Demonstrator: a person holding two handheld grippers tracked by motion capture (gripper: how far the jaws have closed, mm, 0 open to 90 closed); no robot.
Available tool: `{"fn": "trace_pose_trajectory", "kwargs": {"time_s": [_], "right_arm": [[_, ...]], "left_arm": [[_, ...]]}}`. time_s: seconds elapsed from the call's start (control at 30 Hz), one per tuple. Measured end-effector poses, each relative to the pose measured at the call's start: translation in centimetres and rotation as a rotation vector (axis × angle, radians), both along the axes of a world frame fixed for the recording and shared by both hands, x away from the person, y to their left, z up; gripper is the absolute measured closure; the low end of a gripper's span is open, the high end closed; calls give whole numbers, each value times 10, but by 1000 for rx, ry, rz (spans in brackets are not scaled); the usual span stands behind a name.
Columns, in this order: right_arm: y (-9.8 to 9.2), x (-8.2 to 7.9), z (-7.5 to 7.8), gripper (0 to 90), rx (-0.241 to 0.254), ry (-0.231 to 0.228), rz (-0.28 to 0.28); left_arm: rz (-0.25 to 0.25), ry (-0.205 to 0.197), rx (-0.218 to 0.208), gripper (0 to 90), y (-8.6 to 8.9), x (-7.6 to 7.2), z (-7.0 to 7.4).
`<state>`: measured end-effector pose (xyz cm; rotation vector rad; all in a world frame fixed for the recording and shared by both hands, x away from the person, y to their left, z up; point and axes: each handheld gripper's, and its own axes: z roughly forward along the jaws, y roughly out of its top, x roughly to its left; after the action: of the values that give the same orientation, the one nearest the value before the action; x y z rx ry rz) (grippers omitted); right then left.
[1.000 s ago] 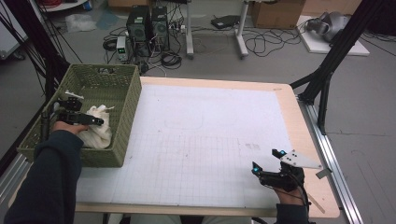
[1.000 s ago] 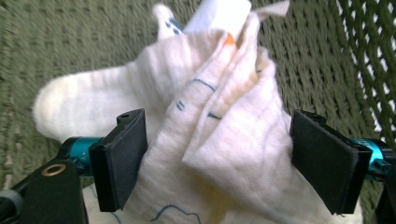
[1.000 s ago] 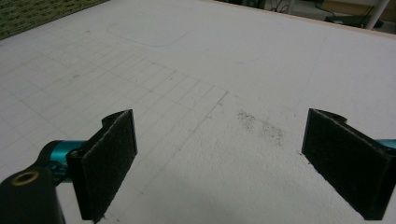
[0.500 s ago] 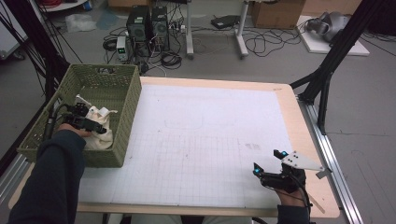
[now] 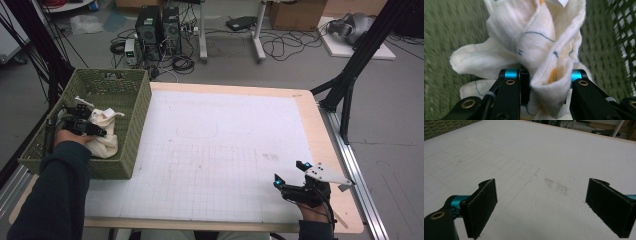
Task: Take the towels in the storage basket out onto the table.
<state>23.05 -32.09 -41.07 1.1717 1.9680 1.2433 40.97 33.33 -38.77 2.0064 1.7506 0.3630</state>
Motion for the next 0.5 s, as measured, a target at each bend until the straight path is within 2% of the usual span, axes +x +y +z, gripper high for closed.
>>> {"fn": "trace_pose_trajectory", "kwargs": {"time_s": [0.03, 0.07, 0.1, 0.17, 0.2, 0.23, 0.3, 0.33, 0.37, 0.47, 0.5], "right_arm": [[0, 0, 0, 95, 0, 0, 0], [0, 0, 0, 95, 2, -1, -1], [0, 0, 0, 95, 1, -1, -1], [1, 0, 1, 95, 0, -3, 1], [1, 0, 1, 95, 2, 0, 0], [1, 0, 0, 95, 2, -1, 3], [1, 1, 0, 95, -1, -9, 1], [2, 1, 1, 95, 4, -4, -3], [2, 2, 1, 95, 2, -5, -2], [5, 2, 2, 95, 0, -11, 7], [6, 3, 2, 95, -1, -10, 11]], "left_arm": [[4, -35, -2, 725, 0, -2, 3], [12, -88, -18, 724, 1, -4, 7], [12, -88, -18, 723, 1, -4, 7], [9, -159, -37, 722, 2, -8, 14], [4, -215, -37, 722, 2, -12, 20], [4, -215, -37, 721, 2, -12, 20], [-3, -298, -43, 721, 2, -17, 27], [4, -364, -61, 721, 3, -22, 33], [4, -364, -61, 721, 3, -22, 33], [22, -456, -105, 720, 10, -30, 43], [45, -516, -135, 720, 13, -35, 49]]}}
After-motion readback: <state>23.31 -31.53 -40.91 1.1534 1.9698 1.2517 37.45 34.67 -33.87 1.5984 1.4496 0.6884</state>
